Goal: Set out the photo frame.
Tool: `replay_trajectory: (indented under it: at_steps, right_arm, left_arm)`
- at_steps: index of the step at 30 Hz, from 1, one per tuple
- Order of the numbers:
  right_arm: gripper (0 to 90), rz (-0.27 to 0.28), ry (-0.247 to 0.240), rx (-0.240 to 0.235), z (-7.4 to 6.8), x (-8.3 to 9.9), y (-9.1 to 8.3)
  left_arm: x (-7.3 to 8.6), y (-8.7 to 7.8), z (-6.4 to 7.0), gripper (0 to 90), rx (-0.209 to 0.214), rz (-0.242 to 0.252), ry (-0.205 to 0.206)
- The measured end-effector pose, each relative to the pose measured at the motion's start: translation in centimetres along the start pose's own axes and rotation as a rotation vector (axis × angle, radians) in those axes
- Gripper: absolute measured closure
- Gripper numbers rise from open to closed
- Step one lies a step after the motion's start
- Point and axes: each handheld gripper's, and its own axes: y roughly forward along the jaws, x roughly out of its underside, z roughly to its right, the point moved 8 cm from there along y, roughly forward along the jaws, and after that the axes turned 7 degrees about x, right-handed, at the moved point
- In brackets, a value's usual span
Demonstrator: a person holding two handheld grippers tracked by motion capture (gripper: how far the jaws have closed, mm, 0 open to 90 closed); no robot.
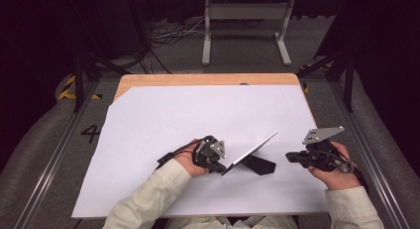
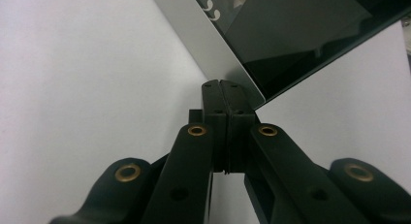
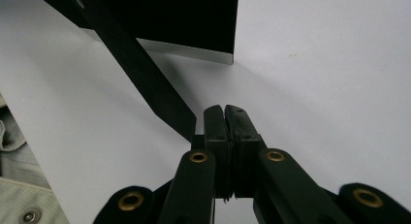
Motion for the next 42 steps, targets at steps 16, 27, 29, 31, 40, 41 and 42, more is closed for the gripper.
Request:
replay_trajectory:
  at_steps: [16, 27, 29, 31, 40, 41, 42]
  right_arm:
    - [89.3, -0.028, 0.073, -0.012, 0.1, 0.2, -0.4]
    - [89.3, -0.028, 0.078, -0.012, 0.1, 0.2, -0.6]
    - [89.3, -0.028, 0.079, -0.013, 0.1, 0.2, -0.6]
    - [89.3, -0.028, 0.081, -0.012, 0.1, 0.2, -0.6]
    - [89.3, -0.028, 0.086, -0.012, 0.0, 0.2, -0.7]
    - [89.3, -0.030, 0.088, -0.011, 0.0, 0.2, -0.7]
    - [89.3, -0.030, 0.088, -0.012, 0.0, 0.2, -0.7]
  left_arm:
    - [-1.0, 1.3, 1.9, 90.0, 0.084, -0.012, 0.057]
    - [-2.1, 2.3, 3.1, 90.0, 0.102, -0.019, 0.094]
    - [-2.2, 2.5, 3.4, 90.0, 0.109, -0.019, 0.099]
    - [-2.4, 2.7, 3.6, 90.0, 0.117, -0.022, 0.112]
    - [-3.4, 3.6, 4.4, 90.0, 0.136, -0.006, 0.130]
    - [-3.6, 3.8, 4.4, 90.0, 0.133, 0.002, 0.138]
    - [-3.6, 3.8, 4.5, 90.0, 0.135, 0.004, 0.133]
